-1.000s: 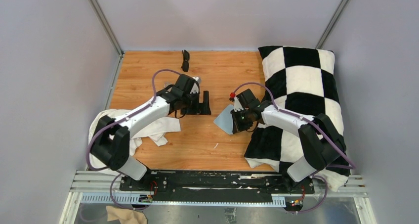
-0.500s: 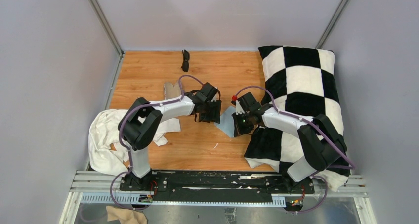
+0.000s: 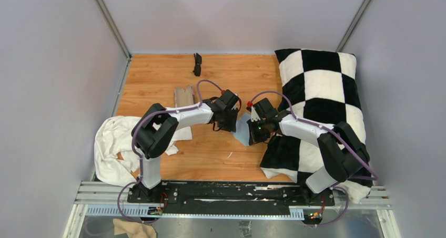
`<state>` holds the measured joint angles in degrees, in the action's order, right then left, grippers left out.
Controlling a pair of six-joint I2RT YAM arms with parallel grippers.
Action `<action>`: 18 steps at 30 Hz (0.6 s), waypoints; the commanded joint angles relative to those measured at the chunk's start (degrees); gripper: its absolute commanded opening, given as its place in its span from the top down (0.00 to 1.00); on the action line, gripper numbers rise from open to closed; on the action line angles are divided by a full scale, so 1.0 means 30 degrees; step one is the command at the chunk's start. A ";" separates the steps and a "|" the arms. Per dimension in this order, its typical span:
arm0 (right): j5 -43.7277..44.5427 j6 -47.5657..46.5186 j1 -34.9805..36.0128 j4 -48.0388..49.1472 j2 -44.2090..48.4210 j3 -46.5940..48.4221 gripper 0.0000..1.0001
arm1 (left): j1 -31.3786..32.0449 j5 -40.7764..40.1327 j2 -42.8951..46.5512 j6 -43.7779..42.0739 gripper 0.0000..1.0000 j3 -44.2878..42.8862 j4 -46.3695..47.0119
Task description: Organize the sunglasses
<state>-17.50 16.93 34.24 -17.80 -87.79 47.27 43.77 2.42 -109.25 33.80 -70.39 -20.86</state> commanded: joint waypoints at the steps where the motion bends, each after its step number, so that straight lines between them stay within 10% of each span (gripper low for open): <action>1: 0.0354 0.0192 0.0115 -0.0203 0.0290 -0.0206 1.00 | 0.0352 -0.0463 -0.0598 0.0261 0.72 0.0178 -0.0327; 6: 0.0295 0.0081 0.0104 -0.0258 0.0372 -0.0200 1.00 | 0.0352 -0.0775 -0.0463 0.0194 1.00 -0.0096 -0.0591; 18: 0.2086 -0.2262 -0.1804 -0.0379 -0.0536 0.3689 1.00 | -0.1482 0.1022 -0.0281 -0.1249 1.00 -0.4023 -0.1865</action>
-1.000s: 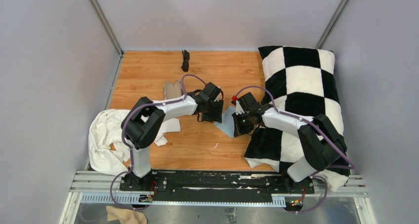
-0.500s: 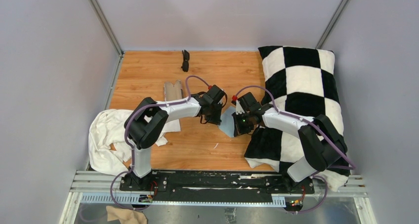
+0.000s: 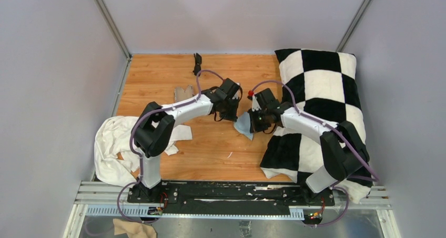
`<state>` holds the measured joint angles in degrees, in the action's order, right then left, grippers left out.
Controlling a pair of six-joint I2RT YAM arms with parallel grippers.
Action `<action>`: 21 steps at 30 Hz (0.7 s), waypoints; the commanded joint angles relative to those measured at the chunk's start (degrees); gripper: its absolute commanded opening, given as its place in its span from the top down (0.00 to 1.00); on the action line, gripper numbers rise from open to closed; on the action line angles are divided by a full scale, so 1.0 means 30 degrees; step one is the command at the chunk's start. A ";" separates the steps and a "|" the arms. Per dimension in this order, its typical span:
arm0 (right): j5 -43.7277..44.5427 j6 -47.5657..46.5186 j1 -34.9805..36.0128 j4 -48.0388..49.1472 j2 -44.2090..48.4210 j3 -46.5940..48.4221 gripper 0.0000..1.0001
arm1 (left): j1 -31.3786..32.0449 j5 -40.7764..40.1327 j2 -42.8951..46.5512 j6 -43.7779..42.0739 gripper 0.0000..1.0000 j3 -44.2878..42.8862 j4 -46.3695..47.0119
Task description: Organize the sunglasses
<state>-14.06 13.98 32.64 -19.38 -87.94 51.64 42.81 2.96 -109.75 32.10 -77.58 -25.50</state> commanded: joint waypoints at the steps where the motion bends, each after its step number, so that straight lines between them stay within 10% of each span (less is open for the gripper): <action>1: 0.0921 -0.1505 -0.1587 0.0370 -0.0822 0.3020 1.00 | -0.1542 0.1014 -0.0302 -0.0800 1.00 -0.2254 -0.0356; 10: 0.0057 -0.3989 -0.2796 0.0602 -0.3998 1.0751 1.00 | -0.3563 0.1321 -0.2099 -0.2393 1.00 -1.0186 -0.3595; 21: -0.1032 -0.4517 -0.1493 0.0873 -0.3019 0.5915 1.00 | -0.3810 0.2495 0.1020 -0.1277 1.00 -0.0674 -0.0057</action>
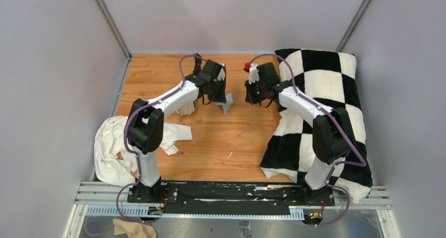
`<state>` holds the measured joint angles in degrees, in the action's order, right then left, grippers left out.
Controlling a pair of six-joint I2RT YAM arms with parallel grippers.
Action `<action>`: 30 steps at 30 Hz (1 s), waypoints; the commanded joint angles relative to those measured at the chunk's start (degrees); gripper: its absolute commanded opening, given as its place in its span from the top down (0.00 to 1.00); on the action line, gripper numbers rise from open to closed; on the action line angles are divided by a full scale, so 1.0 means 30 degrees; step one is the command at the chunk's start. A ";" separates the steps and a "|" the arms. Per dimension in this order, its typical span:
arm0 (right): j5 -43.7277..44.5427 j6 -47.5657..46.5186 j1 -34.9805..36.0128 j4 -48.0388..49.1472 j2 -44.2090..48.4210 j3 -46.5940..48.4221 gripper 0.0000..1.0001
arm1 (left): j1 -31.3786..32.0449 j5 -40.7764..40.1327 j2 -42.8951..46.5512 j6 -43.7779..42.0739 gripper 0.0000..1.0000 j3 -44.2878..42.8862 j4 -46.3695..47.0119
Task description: Organize the sunglasses
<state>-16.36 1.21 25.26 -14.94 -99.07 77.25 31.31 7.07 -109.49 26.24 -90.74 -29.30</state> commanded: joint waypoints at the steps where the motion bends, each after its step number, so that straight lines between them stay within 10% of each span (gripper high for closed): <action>1: -0.0066 0.0148 0.1284 -0.0501 0.0973 -0.3488 1.00 | 0.0044 0.1418 0.1305 0.1001 1.00 0.5001 0.1724; 6: -0.0232 0.3635 0.1743 -0.0043 0.2187 -0.6801 1.00 | 0.0283 0.1175 0.3720 0.2336 1.00 1.0121 0.3168; 14: -0.0455 0.7576 0.1775 0.2136 0.1900 -0.6772 0.56 | 0.0284 -0.0378 0.5818 0.2388 1.00 1.0678 0.2750; 25: -0.0309 0.7584 0.2029 0.1095 -0.1254 -0.2645 0.55 | 0.0512 0.2044 0.5684 0.1213 0.99 1.0977 0.2045; 30: -0.0160 0.7654 0.2139 0.1260 -0.1185 -0.3192 0.59 | 0.1616 0.3420 0.6366 -0.0181 0.40 1.0970 0.0716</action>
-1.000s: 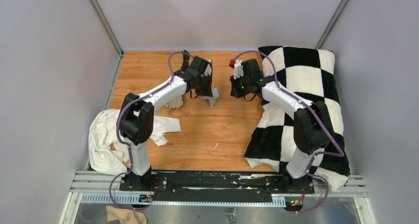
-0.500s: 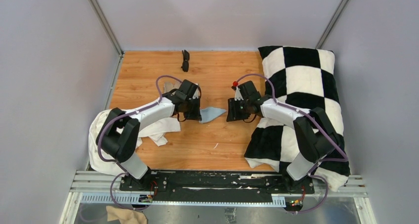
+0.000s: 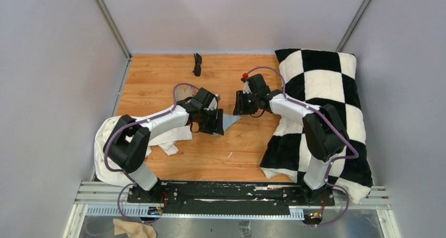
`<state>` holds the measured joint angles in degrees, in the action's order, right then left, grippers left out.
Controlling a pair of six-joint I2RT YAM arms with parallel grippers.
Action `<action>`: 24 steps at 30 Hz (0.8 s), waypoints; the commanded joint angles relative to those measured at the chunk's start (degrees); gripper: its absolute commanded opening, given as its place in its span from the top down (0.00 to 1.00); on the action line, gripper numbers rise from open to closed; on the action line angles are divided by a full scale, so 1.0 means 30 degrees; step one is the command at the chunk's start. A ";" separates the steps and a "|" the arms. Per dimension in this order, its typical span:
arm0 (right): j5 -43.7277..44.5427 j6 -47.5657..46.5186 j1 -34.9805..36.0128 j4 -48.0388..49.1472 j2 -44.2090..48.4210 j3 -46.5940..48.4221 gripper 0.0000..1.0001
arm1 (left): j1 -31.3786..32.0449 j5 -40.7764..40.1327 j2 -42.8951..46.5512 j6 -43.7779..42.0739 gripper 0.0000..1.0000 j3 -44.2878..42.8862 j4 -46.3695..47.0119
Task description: Organize the sunglasses
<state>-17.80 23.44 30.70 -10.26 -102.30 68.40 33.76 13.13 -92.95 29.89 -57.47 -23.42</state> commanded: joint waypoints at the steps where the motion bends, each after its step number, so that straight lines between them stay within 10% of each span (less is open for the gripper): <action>1: 0.0373 0.0195 0.0341 -0.0293 -0.0062 -0.0330 0.59 | 0.0830 0.1199 0.1039 -0.1579 0.38 -0.0332 -0.1674; 24: 0.6840 -0.2064 0.4950 -0.5067 -0.6520 0.9204 0.50 | -0.4700 -0.4342 0.9221 0.3394 0.53 0.3132 -0.2132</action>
<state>-4.21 18.35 43.44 -18.90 -117.23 90.80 22.55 3.66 -70.30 36.67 -51.35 -28.93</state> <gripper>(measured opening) 0.493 0.469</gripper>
